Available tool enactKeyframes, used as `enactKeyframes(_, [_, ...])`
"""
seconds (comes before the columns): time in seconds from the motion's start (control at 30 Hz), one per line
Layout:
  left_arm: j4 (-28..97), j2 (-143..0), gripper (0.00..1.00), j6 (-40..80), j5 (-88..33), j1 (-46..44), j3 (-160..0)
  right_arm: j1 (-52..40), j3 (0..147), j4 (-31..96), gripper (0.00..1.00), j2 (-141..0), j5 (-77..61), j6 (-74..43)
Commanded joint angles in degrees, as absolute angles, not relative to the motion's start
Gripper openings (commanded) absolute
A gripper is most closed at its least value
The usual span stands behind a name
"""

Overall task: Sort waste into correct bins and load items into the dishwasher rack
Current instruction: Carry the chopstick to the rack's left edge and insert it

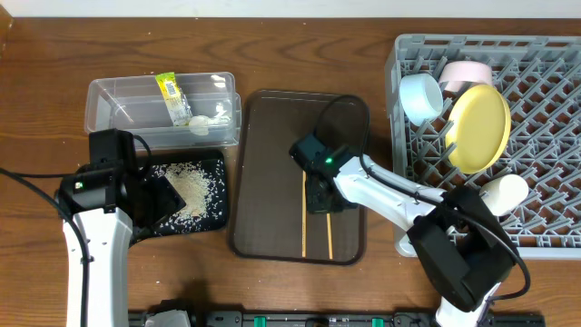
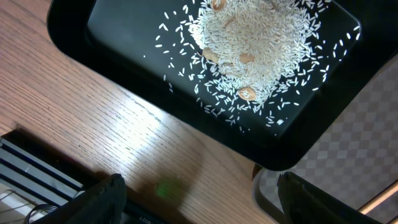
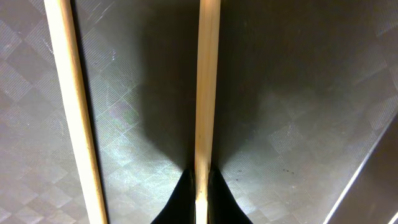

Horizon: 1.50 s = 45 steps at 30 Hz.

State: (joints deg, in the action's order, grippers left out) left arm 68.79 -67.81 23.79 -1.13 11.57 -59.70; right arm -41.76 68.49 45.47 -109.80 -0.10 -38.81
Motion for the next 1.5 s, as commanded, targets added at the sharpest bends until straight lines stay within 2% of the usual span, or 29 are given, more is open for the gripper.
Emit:
enactKeyframes(0.0, [69.0, -67.5, 0.81, 24.1, -0.8, 11.9, -60.1, -40.0, 69.0, 46.1, 0.01, -108.2, -1.6, -38.9])
enactKeyframes(0.3, [68.9, -67.5, 0.81, 24.1, -0.8, 11.9, -60.1, -32.2, 72.8, 52.2, 0.01, -94.3, -1.9, -26.5])
enactKeyframes(0.57, [68.9, -67.5, 0.81, 24.1, -0.8, 11.9, -60.1, -19.4, 72.8, 59.2, 0.01, -82.7, -2.0, -15.0])
enactKeyframes(0.8, [68.8, -67.5, 0.81, 24.1, -0.8, 11.9, -60.1, -10.0, 72.0, 62.6, 0.01, -83.3, -1.9, -8.6])
enactKeyframes(1.17, [68.8, -67.5, 0.81, 24.1, -0.8, 11.9, -60.1, -8.5, 71.8, 59.7, 0.01, -91.8, -1.3, -6.1])
enactKeyframes(1.3, [68.8, -67.5, 0.81, 24.1, -0.8, 11.9, -60.1, -8.5, 71.8, 58.8, 0.10, -92.9, -1.3, -6.2])
enactKeyframes(1.4, [68.8, -67.5, 0.80, 24.1, -0.8, 11.9, -60.1, -8.5, 71.9, 58.6, 0.22, -92.6, -1.3, -6.1])
enactKeyframes(1.47, [68.8, -67.5, 0.81, 24.1, -0.8, 11.9, -60.1, -8.5, 72.0, 58.8, 0.25, -92.4, -1.3, -6.1])
